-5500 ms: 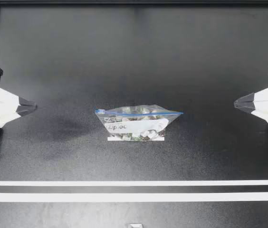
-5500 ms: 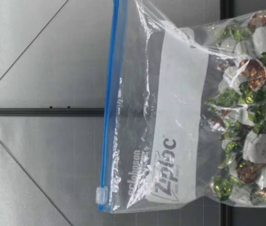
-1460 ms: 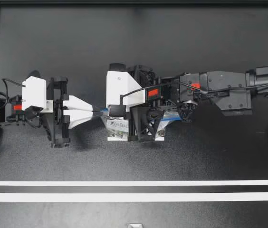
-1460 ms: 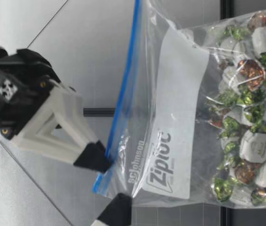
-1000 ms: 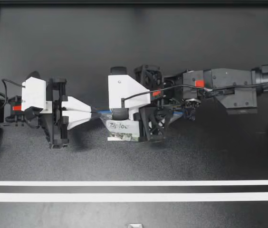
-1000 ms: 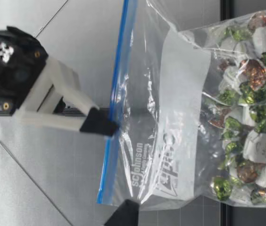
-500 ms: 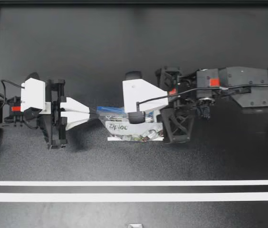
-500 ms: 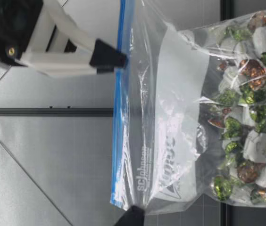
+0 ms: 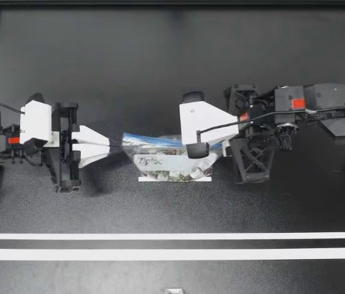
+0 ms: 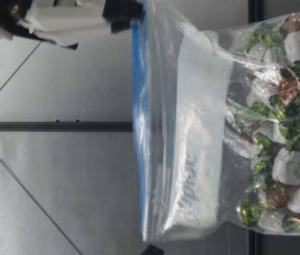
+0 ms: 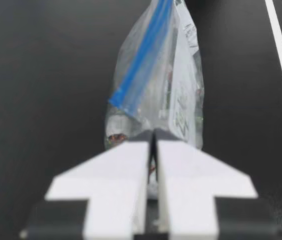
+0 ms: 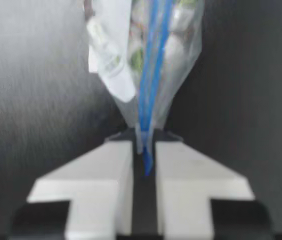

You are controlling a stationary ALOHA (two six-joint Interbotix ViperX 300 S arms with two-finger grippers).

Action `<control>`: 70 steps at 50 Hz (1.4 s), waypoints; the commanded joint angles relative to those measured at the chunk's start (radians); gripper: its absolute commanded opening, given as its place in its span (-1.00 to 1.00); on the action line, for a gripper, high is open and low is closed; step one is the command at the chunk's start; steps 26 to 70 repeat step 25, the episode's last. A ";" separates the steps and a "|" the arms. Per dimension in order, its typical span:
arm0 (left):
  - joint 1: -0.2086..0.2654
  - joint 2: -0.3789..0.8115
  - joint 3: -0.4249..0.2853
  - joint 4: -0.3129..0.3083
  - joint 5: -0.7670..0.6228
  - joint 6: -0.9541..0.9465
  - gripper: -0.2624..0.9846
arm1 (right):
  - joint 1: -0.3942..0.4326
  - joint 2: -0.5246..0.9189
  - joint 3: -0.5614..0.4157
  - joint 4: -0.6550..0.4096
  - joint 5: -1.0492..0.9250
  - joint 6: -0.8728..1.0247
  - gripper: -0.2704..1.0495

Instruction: Slide open the ziploc bag.

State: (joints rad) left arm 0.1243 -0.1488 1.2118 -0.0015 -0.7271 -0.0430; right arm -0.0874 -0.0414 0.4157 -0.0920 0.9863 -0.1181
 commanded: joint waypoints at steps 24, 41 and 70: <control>0.003 -0.015 -0.008 -0.002 -0.002 0.002 -0.77 | -0.011 -0.048 -0.006 -0.003 -0.008 0.002 -0.72; 0.003 -0.017 -0.008 -0.002 -0.003 0.002 -0.77 | -0.009 -0.048 -0.006 -0.003 -0.009 0.003 -0.71; 0.003 -0.017 -0.008 -0.002 -0.003 0.002 -0.77 | -0.009 -0.048 -0.006 -0.003 -0.009 0.003 -0.71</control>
